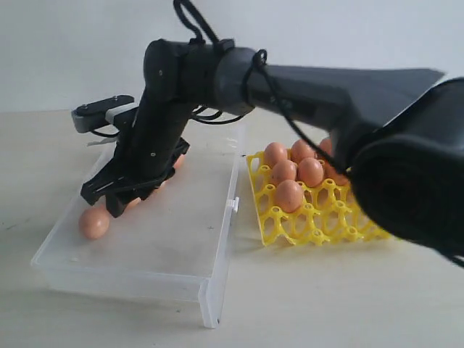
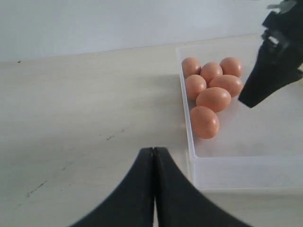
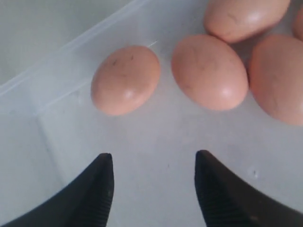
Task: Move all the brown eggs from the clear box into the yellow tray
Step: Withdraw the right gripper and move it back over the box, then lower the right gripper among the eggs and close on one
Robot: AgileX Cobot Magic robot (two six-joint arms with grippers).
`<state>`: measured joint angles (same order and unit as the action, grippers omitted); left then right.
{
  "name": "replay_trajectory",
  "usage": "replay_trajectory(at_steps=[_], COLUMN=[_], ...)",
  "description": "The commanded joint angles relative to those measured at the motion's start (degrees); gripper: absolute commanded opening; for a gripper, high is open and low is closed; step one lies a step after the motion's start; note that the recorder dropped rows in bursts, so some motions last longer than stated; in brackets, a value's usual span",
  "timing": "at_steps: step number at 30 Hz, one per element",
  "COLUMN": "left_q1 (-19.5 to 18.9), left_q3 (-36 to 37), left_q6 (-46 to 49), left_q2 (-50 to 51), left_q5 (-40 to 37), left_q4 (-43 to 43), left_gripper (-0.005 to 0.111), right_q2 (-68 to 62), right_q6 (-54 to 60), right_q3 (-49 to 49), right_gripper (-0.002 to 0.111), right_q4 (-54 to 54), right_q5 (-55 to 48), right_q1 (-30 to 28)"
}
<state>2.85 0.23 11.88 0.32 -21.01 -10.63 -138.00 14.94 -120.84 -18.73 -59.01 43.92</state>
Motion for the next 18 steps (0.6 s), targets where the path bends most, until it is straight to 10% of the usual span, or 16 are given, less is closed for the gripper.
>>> replay_trajectory(at_steps=[1,18], left_q1=[-0.1,-0.1], left_q3=[-0.2,-0.2], left_q6=[-0.1,-0.1], left_q2=[-0.3,-0.3], left_q5=[0.6,0.6], left_q4=[-0.1,-0.1], left_gripper=[0.0,0.0], right_q2=[-6.0,-11.3], right_q6=[-2.6,-2.7], right_q3=[-10.8,-17.5], right_gripper=[0.055,0.059], right_q4=[1.8,8.2], right_q5=[-0.6,4.6], right_q1=[1.1,2.2])
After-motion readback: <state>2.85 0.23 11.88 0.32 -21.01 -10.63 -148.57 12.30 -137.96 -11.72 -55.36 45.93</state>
